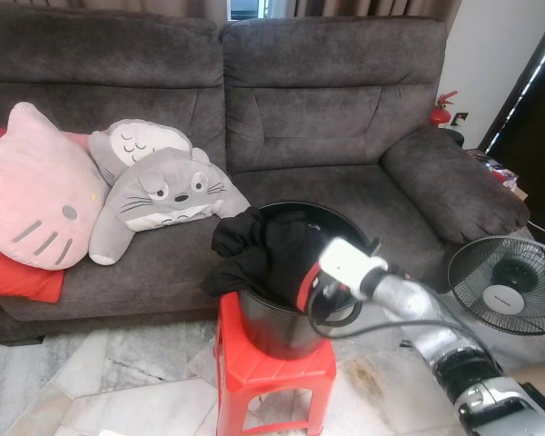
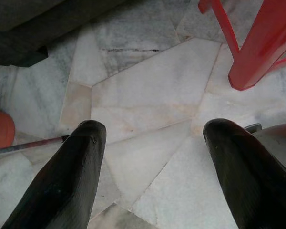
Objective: Hang hanger
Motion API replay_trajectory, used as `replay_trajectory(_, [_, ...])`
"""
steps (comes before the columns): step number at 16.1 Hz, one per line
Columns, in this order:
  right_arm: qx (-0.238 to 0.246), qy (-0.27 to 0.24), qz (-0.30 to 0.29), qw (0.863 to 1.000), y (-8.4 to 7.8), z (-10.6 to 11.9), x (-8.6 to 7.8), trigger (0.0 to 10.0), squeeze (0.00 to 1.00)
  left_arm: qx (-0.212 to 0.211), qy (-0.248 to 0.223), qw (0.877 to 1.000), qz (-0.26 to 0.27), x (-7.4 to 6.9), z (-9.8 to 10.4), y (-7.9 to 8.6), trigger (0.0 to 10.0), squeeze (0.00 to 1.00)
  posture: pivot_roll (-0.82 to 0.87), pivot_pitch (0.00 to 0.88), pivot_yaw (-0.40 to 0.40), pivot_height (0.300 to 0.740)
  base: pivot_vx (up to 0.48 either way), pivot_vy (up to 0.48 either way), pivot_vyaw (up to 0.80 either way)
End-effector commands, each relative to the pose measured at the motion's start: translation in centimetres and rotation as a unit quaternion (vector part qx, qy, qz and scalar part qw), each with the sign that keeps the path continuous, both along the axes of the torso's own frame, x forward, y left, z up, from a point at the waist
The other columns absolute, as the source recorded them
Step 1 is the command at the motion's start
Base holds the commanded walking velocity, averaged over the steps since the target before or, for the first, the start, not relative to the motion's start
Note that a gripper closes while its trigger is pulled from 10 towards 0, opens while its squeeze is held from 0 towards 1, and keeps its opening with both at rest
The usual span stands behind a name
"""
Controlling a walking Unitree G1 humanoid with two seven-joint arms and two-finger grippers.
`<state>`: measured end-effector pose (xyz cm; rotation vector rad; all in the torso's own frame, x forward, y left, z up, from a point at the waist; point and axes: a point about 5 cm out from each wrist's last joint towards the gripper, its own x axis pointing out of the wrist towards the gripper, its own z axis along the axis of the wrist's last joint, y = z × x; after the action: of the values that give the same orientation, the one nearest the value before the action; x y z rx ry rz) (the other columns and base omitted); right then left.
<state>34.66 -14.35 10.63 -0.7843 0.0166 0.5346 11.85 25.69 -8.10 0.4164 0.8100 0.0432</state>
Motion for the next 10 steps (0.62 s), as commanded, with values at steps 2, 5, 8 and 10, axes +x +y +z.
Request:
replay_trajectory(2, [0.035, -0.059, -0.019, 0.997, 0.4, 3.4, 1.3, 10.0, 0.0, 0.004, 0.01, 1.0, -0.003, -0.2, -0.1, 0.0, 10.0, 0.0, 0.01, 0.002, -0.077, 0.74, 0.0, 0.0, 0.0])
replay_trajectory(5, [0.058, -0.106, -0.028, 0.992, 0.8, 6.0, 1.9, 10.0, 0.0, 0.006, 0.011, 1.0, -0.003, -0.3, -0.2, 0.0, 10.0, 0.0, 0.01, 0.0, -0.079, 0.74, 0.0, 0.0, 0.0])
replay_trajectory(8, [0.069, -0.126, -0.035, 0.989, 1.1, 7.2, 2.2, 10.0, 0.0, 0.006, 0.012, 1.0, -0.003, -0.3, -0.2, 0.0, 10.0, 0.0, 0.01, 0.0, -0.079, 0.74, 0.0, 0.0, 0.0])
replay_trajectory(10, [0.079, -0.152, -0.033, 0.985, 1.6, 8.6, 2.4, 10.0, 0.0, 0.005, 0.011, 1.0, -0.004, -0.4, -0.2, -0.1, 10.0, 0.0, 0.01, 0.0, -0.082, 0.74, 0.0, 0.0, 0.0])
